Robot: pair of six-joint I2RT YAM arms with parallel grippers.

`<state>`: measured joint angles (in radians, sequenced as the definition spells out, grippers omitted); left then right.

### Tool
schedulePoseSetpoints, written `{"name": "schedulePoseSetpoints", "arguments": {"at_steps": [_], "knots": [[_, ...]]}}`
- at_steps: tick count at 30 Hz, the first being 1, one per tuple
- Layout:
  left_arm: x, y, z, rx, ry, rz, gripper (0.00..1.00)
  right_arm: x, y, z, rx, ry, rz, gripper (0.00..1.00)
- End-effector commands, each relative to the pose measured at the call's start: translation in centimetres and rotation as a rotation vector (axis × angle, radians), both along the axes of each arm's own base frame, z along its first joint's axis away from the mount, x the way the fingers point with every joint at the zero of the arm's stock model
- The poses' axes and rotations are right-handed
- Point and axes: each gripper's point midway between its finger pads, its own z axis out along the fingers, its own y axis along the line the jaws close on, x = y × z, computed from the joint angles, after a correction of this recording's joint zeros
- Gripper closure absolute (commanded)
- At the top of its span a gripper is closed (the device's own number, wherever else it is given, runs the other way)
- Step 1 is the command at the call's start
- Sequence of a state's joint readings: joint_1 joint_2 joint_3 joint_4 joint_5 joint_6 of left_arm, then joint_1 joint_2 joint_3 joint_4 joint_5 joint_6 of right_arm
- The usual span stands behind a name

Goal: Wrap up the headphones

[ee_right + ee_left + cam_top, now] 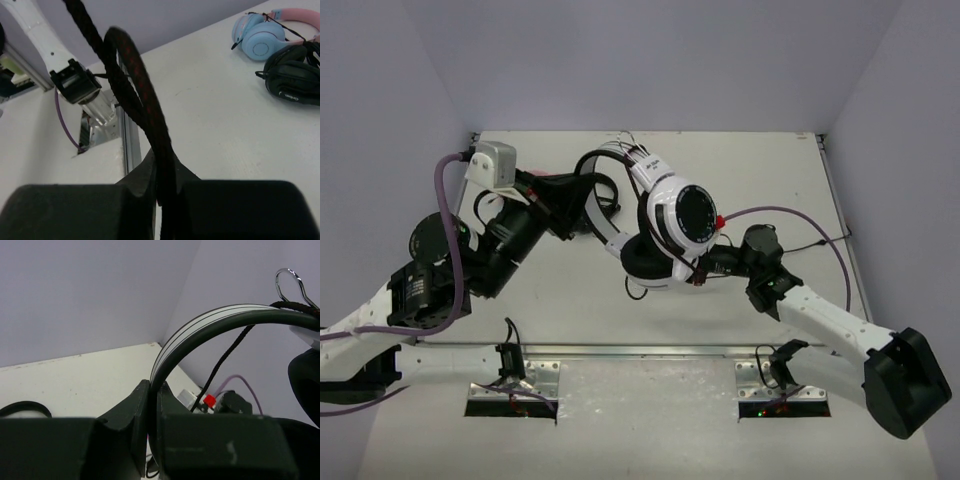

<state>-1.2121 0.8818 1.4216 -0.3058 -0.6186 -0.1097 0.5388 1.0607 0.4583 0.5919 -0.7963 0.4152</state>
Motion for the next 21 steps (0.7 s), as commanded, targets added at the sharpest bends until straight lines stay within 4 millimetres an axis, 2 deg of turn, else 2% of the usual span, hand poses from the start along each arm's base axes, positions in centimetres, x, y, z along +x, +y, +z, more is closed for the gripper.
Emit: {"name": "schedulePoseSetpoints", "arguments": {"at_steps": [1, 4, 6, 7, 9, 10, 11, 13, 15, 16, 17, 19, 20, 21], "knots": [[0.6, 4.4, 6.1, -0.337, 0.008, 0.141, 1.00, -0.8, 0.2, 0.7, 0.047, -0.055, 0.020, 0.99], [1.9, 6.5, 5.8, -0.407, 0.052, 0.287, 1.00, -1.0, -0.2, -0.8, 0.032, -0.034, -0.008, 0.99], [2.5, 8.7, 6.3, -0.474, 0.064, 0.409, 1.00, -1.0, -1.1, -2.8, 0.007, -0.005, -0.074, 0.99], [2.7, 9.3, 6.3, -0.454, 0.060, 0.460, 1.00, -1.4, -1.9, -4.4, -0.013, 0.015, -0.109, 0.99], [3.0, 12.0, 6.5, -0.519, 0.105, 0.603, 1.00, -0.7, -3.5, -7.9, -0.099, 0.103, -0.235, 0.99], [3.2, 12.4, 6.2, -0.431, 0.094, 0.667, 1.00, -1.0, -4.6, -10.3, -0.146, 0.154, -0.284, 0.99], [3.1, 13.6, 6.9, -0.522, 0.111, 0.706, 1.00, -0.5, -5.9, -11.6, -0.174, 0.182, -0.382, 0.99], [3.5, 14.2, 7.5, -0.472, 0.091, 0.778, 1.00, -1.3, -7.8, -15.1, -0.225, 0.279, -0.468, 0.99], [4.0, 15.2, 8.2, -0.471, 0.082, 0.841, 1.00, -1.4, -9.2, -16.3, -0.247, 0.322, -0.551, 0.99], [4.3, 15.1, 9.4, -0.510, 0.078, 0.847, 1.00, -1.5, -9.6, -16.6, -0.257, 0.335, -0.572, 0.99], [4.8, 15.4, 9.3, -0.456, 0.072, 0.883, 1.00, -1.8, -10.0, -16.9, -0.271, 0.354, -0.585, 0.99], [5.5, 14.9, 9.6, -0.438, 0.072, 0.908, 1.00, -2.0, -10.5, -17.1, -0.283, 0.371, -0.606, 0.99], [5.4, 15.3, 10.0, -0.458, 0.074, 0.920, 1.00, -2.4, -10.7, -17.5, -0.303, 0.391, -0.605, 0.99], [5.4, 15.6, 10.0, -0.460, 0.080, 0.937, 1.00, -2.4, -10.7, -16.9, -0.287, 0.384, -0.608, 0.99]]}}
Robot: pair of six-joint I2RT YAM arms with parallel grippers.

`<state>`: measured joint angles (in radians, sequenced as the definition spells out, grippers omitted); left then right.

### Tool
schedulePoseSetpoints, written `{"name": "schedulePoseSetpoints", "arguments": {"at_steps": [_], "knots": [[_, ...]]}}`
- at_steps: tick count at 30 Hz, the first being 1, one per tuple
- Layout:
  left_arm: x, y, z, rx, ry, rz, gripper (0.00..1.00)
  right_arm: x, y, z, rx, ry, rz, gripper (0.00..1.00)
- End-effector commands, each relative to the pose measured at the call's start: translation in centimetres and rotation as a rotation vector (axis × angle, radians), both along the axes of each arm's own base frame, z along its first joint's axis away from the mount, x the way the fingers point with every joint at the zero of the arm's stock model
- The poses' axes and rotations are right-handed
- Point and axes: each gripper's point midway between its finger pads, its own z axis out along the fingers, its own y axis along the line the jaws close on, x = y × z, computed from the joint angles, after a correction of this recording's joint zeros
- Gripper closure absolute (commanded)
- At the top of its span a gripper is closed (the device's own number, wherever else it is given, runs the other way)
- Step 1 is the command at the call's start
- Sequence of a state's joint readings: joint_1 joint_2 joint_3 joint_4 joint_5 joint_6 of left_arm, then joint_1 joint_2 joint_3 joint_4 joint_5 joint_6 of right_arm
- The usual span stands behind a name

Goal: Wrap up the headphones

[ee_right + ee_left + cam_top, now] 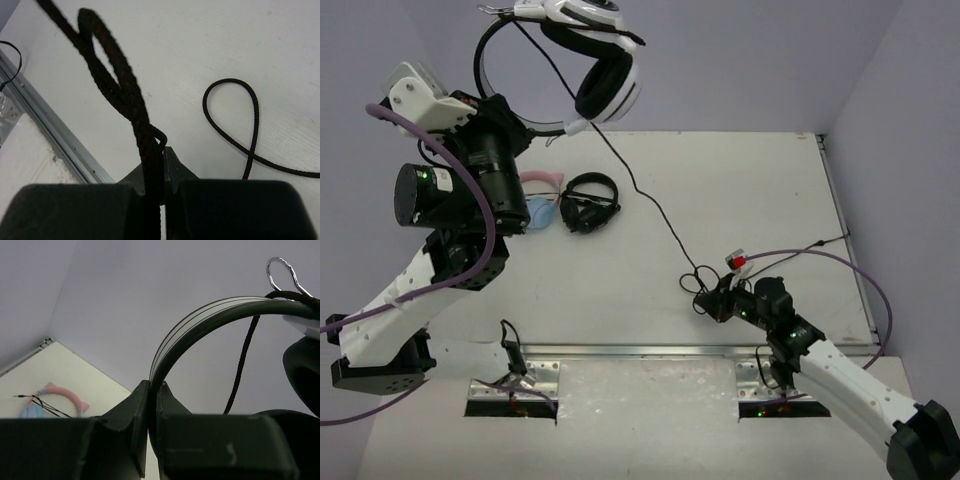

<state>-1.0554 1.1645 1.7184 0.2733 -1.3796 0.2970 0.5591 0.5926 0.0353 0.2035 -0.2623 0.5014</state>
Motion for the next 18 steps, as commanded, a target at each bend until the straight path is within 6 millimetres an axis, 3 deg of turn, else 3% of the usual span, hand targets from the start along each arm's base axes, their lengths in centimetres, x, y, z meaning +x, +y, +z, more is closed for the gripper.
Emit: {"name": "schedulePoseSetpoints", "arguments": {"at_steps": [1, 4, 7, 10, 11, 12, 14, 16, 17, 18], "knots": [[-1.1, 3.0, 2.7, -0.162, -0.075, 0.047, 1.00, -0.5, -2.2, -2.4, -0.073, 0.106, -0.115, 0.99], [-1.0, 3.6, 3.1, -0.147, -0.074, 0.075, 1.00, -0.8, -4.1, -3.7, -0.116, 0.187, -0.232, 0.99], [-0.7, 3.1, 3.8, -0.102, -0.062, 0.077, 1.00, -1.6, -3.8, -3.8, -0.121, 0.232, -0.201, 0.95], [0.2, 0.9, 2.9, -0.023, -0.031, 0.004, 1.00, -2.6, -1.1, -1.0, -0.034, 0.185, -0.021, 0.67], [0.2, 0.2, 2.5, -0.046, -0.035, -0.031, 1.00, -2.8, -0.2, 0.5, 0.003, 0.155, 0.031, 0.44], [0.4, -0.8, 1.3, 0.026, 0.005, -0.059, 1.00, -2.9, 0.5, 2.0, 0.040, 0.113, 0.077, 0.37], [-0.5, -1.5, 0.3, 0.013, 0.011, -0.121, 1.00, -3.7, 1.2, 4.1, 0.058, 0.066, 0.165, 0.28], [-0.9, -3.8, -2.0, 0.070, 0.042, -0.199, 0.99, -3.8, 1.5, 6.8, 0.054, 0.000, 0.215, 0.22], [-1.3, -4.1, -2.3, 0.014, 0.032, -0.234, 1.00, -3.6, 1.7, 8.8, 0.065, -0.040, 0.233, 0.11], [-1.5, -5.2, -3.5, 0.070, 0.061, -0.294, 1.00, -3.7, 1.9, 9.6, 0.065, -0.059, 0.251, 0.08]]}}
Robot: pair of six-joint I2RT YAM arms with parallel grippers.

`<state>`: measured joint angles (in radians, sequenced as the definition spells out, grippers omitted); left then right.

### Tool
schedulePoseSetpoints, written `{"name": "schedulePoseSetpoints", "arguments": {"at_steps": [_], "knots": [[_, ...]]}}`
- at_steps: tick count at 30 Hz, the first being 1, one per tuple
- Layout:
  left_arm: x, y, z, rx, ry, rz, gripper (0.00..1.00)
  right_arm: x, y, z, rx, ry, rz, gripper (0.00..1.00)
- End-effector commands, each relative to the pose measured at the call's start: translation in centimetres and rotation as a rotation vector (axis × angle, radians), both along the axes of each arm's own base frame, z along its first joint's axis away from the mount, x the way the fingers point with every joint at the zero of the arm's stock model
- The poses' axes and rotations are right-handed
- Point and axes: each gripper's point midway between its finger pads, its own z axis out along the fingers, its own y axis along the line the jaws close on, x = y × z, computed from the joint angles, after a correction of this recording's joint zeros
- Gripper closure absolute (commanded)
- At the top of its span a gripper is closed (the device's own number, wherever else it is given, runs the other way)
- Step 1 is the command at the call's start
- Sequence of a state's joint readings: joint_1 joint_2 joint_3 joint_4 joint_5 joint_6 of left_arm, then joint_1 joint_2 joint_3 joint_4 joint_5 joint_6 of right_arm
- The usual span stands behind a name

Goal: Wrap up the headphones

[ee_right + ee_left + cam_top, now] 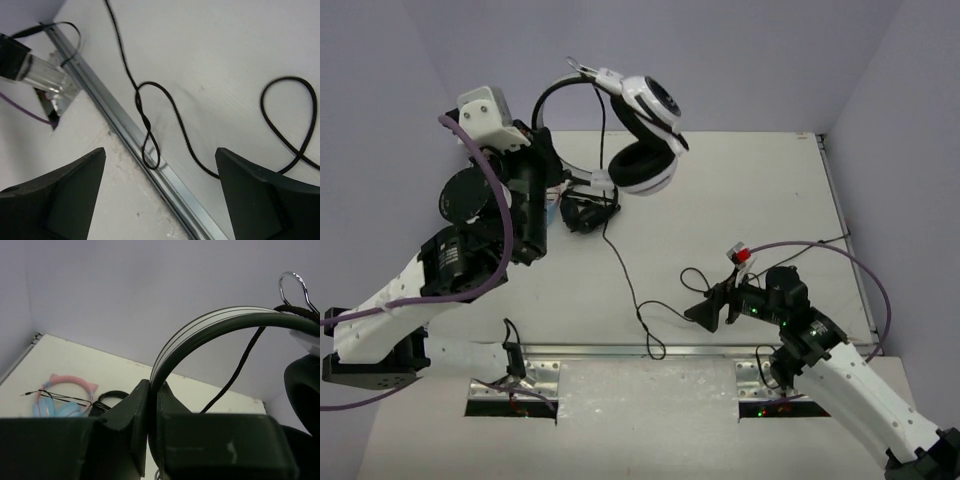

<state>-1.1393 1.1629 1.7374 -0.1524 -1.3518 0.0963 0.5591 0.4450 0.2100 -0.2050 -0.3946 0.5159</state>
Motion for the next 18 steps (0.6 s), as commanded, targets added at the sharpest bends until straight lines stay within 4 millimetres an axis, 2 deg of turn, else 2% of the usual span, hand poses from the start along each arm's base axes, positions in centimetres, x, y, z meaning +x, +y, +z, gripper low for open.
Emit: {"name": "schedulePoseSetpoints", "arguments": {"at_steps": [1, 2, 7, 8, 9, 14, 17, 18], "knots": [[-1.5, -2.2, -0.4, -0.118, -0.019, -0.205, 1.00, -0.2, 1.6, 7.0, 0.068, -0.191, 0.151, 0.08], [-1.7, -3.5, -1.5, -0.115, 0.017, -0.273, 1.00, 0.2, 1.8, 9.0, 0.087, -0.237, 0.153, 0.08], [-2.2, -6.5, -4.2, -0.123, 0.084, -0.409, 1.00, 2.6, 3.4, 12.9, 0.161, -0.388, 0.155, 0.07], [-2.3, -6.6, -4.3, -0.149, 0.085, -0.424, 1.00, 3.1, 4.0, 12.1, 0.159, -0.363, 0.169, 0.07], [-2.4, -7.0, -4.4, -0.160, 0.085, -0.446, 1.00, 3.3, 4.8, 13.6, 0.216, -0.411, 0.194, 0.08], [-2.8, -8.4, -5.1, -0.191, 0.091, -0.500, 1.00, 4.1, 7.0, 14.1, 0.310, -0.430, 0.272, 0.09], [-2.8, -8.9, -4.8, -0.224, 0.077, -0.515, 1.00, 5.0, 8.6, 14.5, 0.360, -0.441, 0.302, 0.09], [-2.9, -9.0, -4.4, -0.244, 0.065, -0.525, 1.00, 5.5, 9.6, 14.0, 0.361, -0.440, 0.317, 0.09]]}}
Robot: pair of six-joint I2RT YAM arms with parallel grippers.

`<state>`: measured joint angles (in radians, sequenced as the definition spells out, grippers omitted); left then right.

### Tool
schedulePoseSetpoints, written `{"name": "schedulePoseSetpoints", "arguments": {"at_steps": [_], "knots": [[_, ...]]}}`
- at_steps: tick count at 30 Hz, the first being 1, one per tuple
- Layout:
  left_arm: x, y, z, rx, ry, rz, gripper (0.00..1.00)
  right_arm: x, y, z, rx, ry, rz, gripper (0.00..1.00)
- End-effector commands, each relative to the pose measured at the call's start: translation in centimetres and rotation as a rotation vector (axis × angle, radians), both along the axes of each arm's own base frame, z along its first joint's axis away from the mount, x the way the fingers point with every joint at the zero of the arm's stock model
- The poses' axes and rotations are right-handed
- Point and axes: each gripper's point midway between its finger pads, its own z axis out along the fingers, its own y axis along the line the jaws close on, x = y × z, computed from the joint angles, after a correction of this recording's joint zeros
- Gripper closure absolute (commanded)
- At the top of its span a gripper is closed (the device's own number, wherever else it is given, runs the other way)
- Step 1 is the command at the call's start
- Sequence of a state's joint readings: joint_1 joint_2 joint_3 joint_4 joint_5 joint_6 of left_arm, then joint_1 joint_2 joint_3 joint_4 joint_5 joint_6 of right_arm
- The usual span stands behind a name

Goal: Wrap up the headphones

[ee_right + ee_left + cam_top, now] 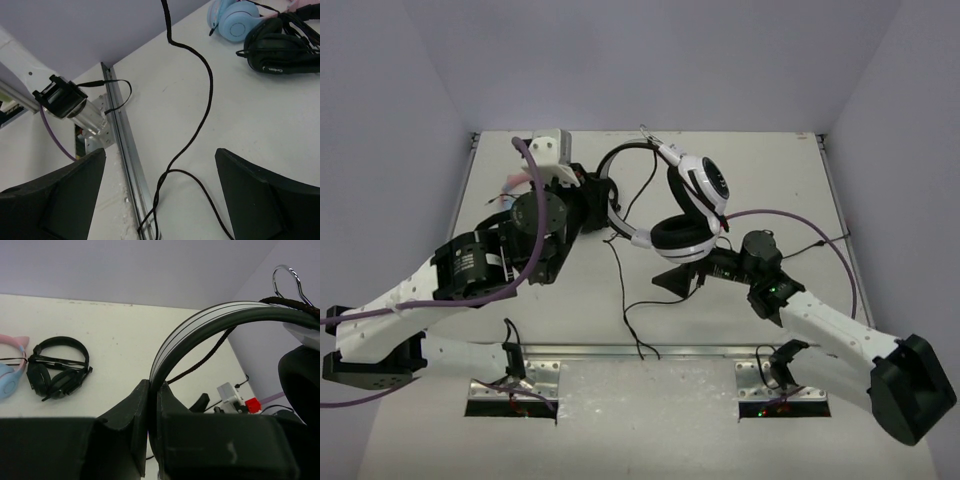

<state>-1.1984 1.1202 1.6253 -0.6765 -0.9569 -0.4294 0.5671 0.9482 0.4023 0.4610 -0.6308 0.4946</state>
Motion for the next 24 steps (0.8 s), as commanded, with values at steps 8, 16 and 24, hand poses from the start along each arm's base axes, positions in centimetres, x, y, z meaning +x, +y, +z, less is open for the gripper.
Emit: {"name": "schedulePoseSetpoints", "arguments": {"at_steps": [8, 16, 24], "knots": [[-1.5, -0.5, 7.9, -0.376, -0.075, -0.057, 1.00, 6.2, 6.5, 1.1, 0.055, -0.136, -0.029, 0.12], [-1.3, 0.9, 10.0, -0.416, -0.118, -0.007, 1.00, 5.7, 12.6, -3.2, 0.005, -0.066, 0.099, 0.17], [-0.3, 4.5, 10.4, -0.365, -0.146, 0.200, 1.00, 3.1, 13.7, -4.4, 0.120, -0.006, 0.135, 0.98]]}}
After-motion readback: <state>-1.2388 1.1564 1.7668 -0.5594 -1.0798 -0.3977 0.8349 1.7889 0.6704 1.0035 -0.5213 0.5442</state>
